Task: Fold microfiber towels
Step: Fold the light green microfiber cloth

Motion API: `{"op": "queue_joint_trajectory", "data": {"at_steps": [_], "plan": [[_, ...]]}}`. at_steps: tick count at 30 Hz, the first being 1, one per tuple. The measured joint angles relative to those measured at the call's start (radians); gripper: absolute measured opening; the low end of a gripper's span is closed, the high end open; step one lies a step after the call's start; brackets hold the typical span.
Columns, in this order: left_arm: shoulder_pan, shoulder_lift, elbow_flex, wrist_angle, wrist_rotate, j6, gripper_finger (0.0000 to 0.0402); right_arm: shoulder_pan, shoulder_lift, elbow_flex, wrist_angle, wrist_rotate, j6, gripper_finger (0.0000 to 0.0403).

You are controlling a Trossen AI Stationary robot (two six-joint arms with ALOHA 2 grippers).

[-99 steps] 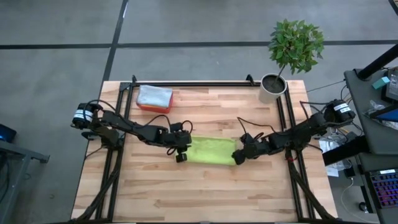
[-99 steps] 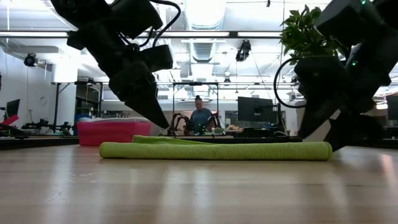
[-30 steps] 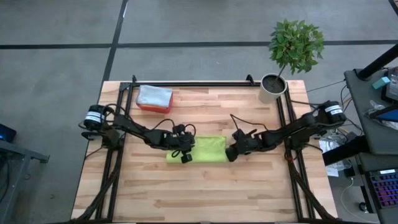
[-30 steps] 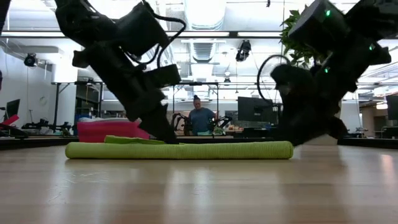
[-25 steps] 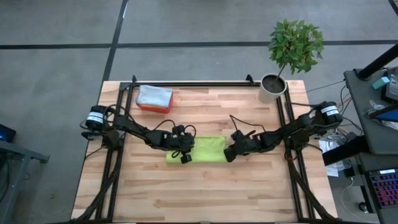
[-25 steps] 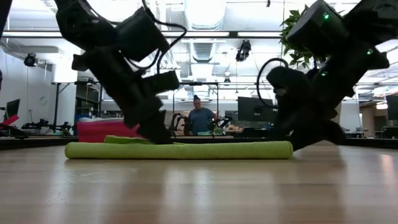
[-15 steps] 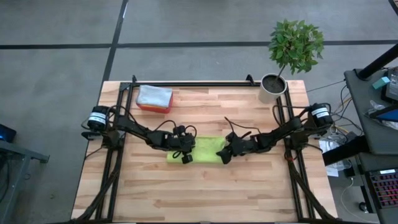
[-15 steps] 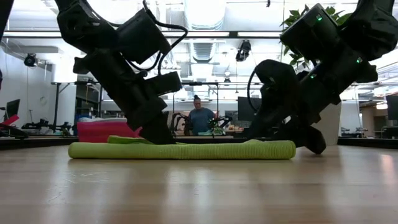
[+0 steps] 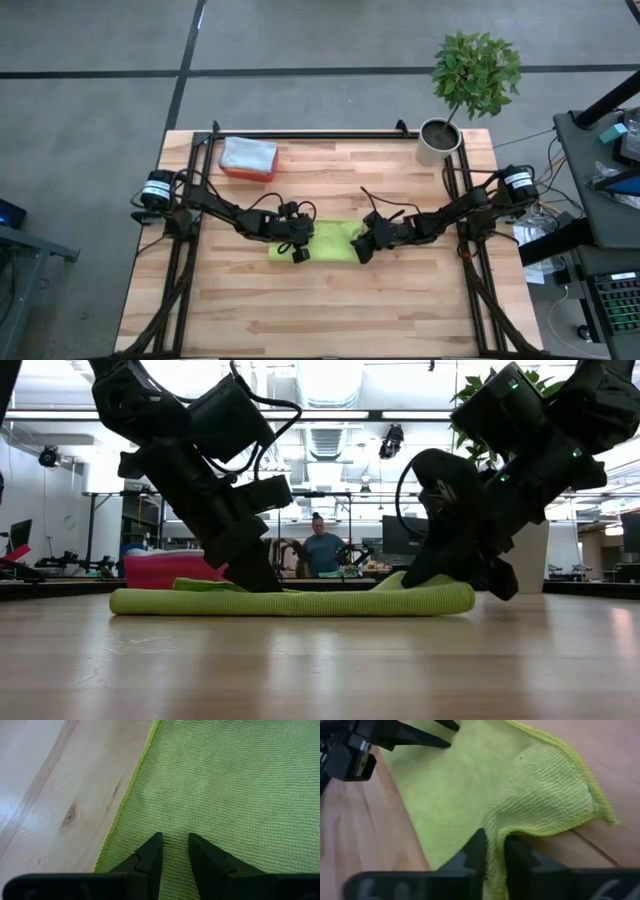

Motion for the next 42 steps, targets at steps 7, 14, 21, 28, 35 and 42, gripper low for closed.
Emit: {"op": "queue_joint_trajectory", "data": {"at_steps": [7,14,21,28,35,42], "plan": [[0.000,-0.012,0.000,-0.003,0.007,0.002,0.0081,-0.001,-0.024,0.000,-0.018,-0.001,-0.028,0.0009],[-0.009,-0.127,0.000,-0.038,0.036,0.057,0.0081,-0.039,-0.191,0.002,-0.317,-0.001,-0.040,0.0009],[-0.040,-0.251,-0.007,-0.212,0.039,0.073,0.0081,-0.109,-0.396,0.097,-0.826,0.006,-0.055,0.0009],[-0.067,-0.206,-0.019,-0.183,0.039,0.073,0.0081,-0.138,-0.398,0.222,-1.055,0.022,-0.097,0.0009],[-0.066,-0.097,-0.042,0.017,0.037,0.072,0.0081,-0.135,-0.292,0.306,-1.003,0.020,-0.144,0.0009],[-0.065,-0.010,-0.052,0.091,0.029,0.065,0.0081,-0.129,-0.130,0.415,-0.938,-0.005,-0.205,0.0009]]}}
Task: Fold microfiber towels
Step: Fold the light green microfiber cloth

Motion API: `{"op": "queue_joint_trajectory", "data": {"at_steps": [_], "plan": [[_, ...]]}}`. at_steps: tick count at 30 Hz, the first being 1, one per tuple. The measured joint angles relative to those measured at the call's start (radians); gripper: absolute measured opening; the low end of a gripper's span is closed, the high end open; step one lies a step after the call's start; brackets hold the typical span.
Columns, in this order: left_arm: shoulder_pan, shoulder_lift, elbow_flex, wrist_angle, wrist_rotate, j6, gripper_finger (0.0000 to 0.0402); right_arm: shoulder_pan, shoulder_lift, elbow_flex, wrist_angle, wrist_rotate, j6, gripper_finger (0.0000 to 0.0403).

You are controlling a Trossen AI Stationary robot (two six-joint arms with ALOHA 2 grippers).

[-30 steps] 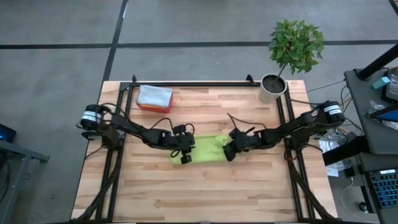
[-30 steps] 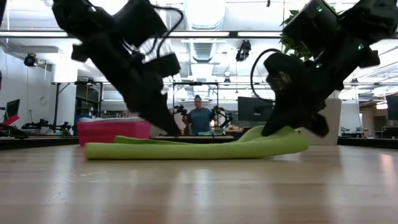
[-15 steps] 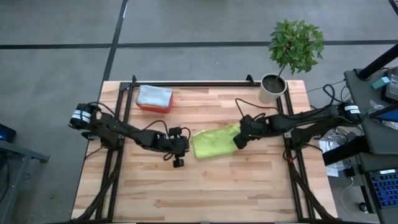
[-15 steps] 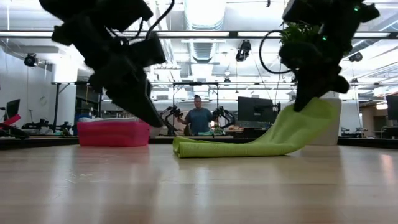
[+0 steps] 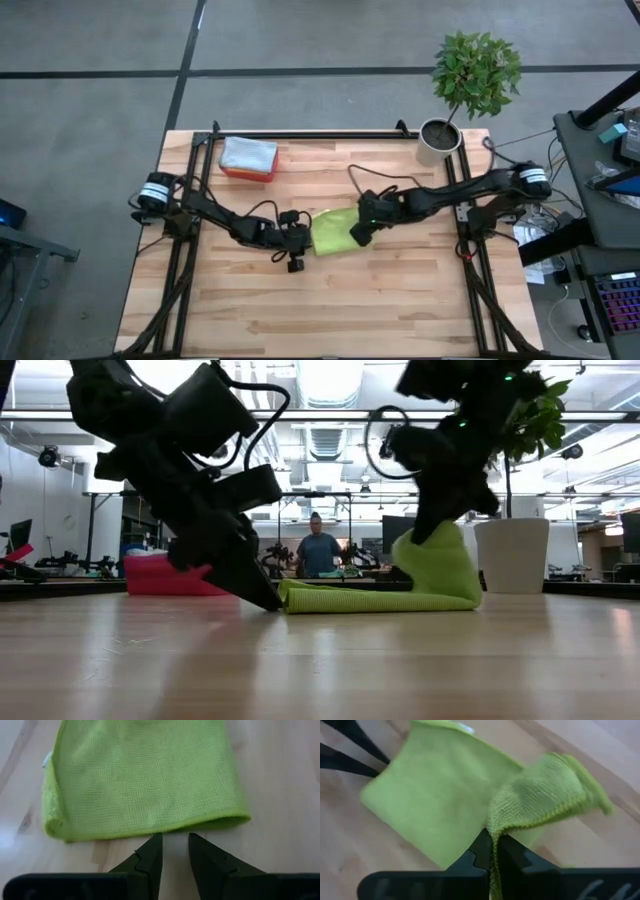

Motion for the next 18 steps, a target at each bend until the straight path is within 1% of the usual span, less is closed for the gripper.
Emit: {"op": "queue_joint_trajectory", "data": {"at_steps": [4,11,18], "plan": [[0.000,0.024,0.003,0.013,-0.003,-0.019,0.0081,0.006,0.105,0.084,0.010,0.000,-0.045,0.0009],[0.000,0.022,0.000,0.027,-0.001,-0.018,0.0081,0.008,0.271,0.239,0.006,0.000,-0.109,0.0009],[0.000,0.023,-0.002,0.046,0.002,-0.014,0.0081,0.018,0.368,0.333,0.002,-0.001,-0.161,0.0009]]}}
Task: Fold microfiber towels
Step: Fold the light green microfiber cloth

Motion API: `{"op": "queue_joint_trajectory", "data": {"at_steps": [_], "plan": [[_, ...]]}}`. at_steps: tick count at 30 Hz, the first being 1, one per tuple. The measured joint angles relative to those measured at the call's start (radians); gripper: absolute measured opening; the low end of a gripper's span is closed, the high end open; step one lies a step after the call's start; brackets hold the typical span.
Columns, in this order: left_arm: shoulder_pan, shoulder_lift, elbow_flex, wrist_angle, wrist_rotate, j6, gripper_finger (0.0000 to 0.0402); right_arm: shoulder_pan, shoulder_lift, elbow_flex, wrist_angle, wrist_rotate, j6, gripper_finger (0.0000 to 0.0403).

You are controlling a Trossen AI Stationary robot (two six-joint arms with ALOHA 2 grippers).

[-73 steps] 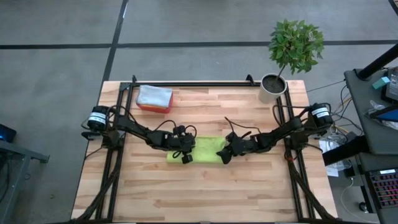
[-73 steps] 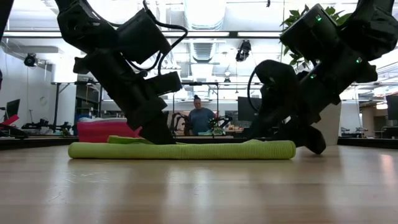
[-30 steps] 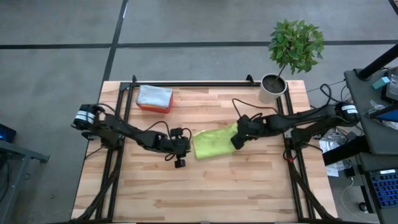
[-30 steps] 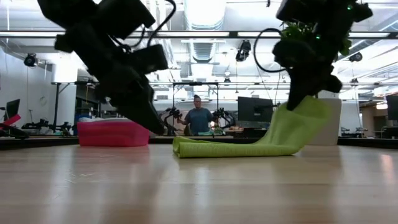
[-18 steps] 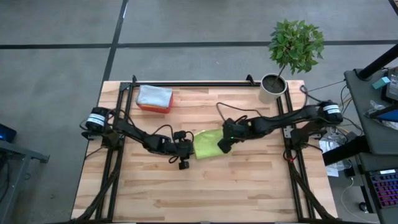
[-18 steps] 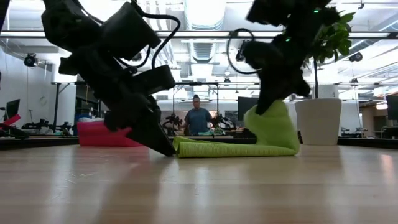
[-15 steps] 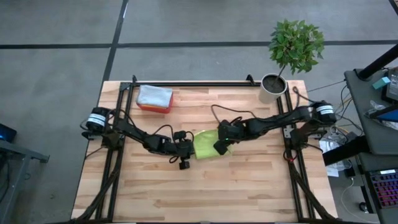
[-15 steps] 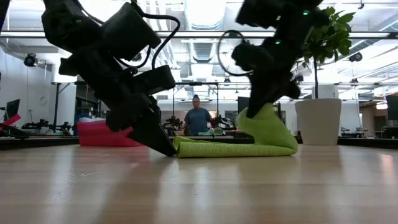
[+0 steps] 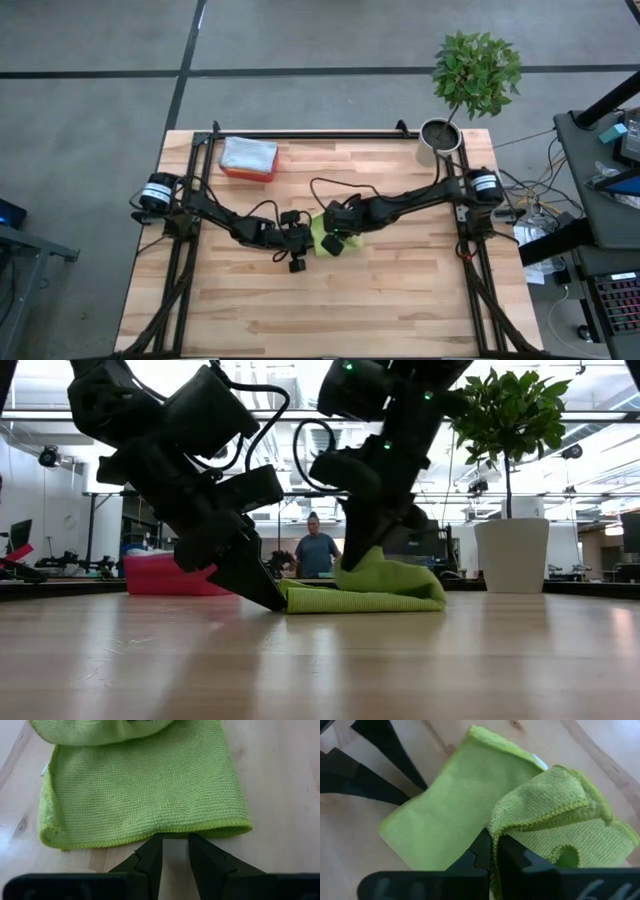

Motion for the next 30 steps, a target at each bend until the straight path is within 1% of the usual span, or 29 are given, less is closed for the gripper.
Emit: {"op": "queue_joint_trajectory", "data": {"at_steps": [4,7,10,14,18,22,26,30], "plan": [[0.000,0.000,-0.001,0.002,0.001,0.000,0.0081,0.009,0.022,0.025,0.005,0.000,-0.013,0.0010],[0.000,0.001,-0.001,0.003,0.001,0.001,0.0081,0.010,0.028,0.027,0.006,0.000,-0.002,0.0026],[0.000,0.001,-0.001,0.003,0.001,0.001,0.0081,0.010,0.028,0.026,0.017,0.001,0.000,0.0054],[0.000,0.001,-0.001,0.003,0.001,0.001,0.0081,0.013,0.028,0.026,0.049,-0.001,-0.005,0.0102],[0.000,0.001,0.000,0.003,0.001,0.001,0.0081,0.021,0.028,0.026,0.095,-0.053,-0.013,0.0147],[0.000,0.001,0.000,0.003,0.001,0.001,0.0081,0.036,0.027,0.026,0.146,-0.094,-0.041,0.0178],[0.000,0.001,0.001,0.003,0.001,0.000,0.0081,0.061,0.027,0.035,0.159,-0.115,-0.102,0.0196],[0.000,0.001,0.001,0.003,0.001,0.000,0.0081,0.082,0.022,0.063,0.146,-0.115,-0.154,0.0198]]}}
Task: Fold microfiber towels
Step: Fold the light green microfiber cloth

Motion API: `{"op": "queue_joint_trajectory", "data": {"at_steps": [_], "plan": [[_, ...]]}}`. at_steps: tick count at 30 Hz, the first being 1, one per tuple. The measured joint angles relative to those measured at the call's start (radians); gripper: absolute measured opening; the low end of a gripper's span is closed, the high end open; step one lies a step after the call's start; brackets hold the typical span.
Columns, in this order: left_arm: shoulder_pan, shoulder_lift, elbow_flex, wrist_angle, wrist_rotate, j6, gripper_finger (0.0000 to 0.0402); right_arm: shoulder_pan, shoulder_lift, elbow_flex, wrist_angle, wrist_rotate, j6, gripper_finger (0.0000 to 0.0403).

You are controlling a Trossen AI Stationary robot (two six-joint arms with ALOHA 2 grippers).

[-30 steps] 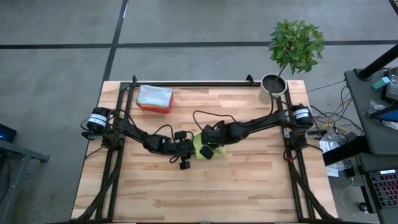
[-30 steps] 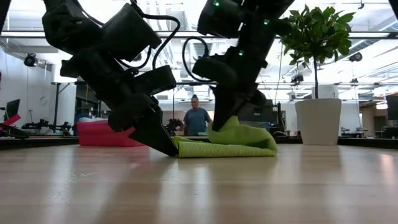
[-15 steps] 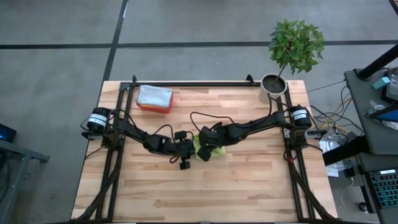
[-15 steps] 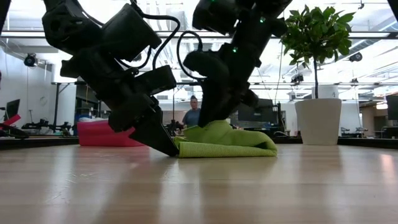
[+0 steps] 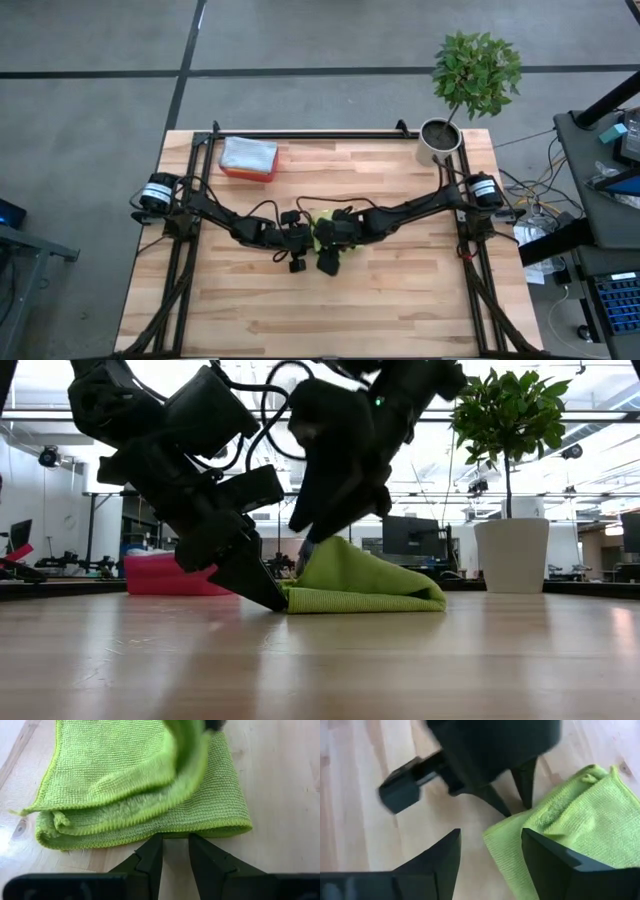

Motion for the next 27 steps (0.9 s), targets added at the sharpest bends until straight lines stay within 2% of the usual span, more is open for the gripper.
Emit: {"op": "queue_joint_trajectory", "data": {"at_steps": [3,9,14,21,27], "plan": [[0.000,0.000,0.000,0.000,0.000,-0.001,0.0081,0.007,-0.018,0.017,-0.042,0.005,-0.027,0.0192],[-0.001,0.000,0.000,0.000,0.000,-0.001,0.0081,0.012,-0.075,0.008,-0.167,0.106,-0.079,0.0173],[-0.001,0.000,0.000,0.000,0.000,-0.002,0.0081,0.025,-0.090,-0.039,-0.177,0.134,-0.094,0.0153],[0.000,0.000,0.000,0.000,0.000,-0.002,0.0081,0.059,-0.060,-0.135,0.047,0.151,-0.183,0.0129],[0.000,0.000,-0.001,0.000,0.000,-0.002,0.0081,0.063,-0.056,-0.201,0.199,0.152,-0.224,0.0129]]}}
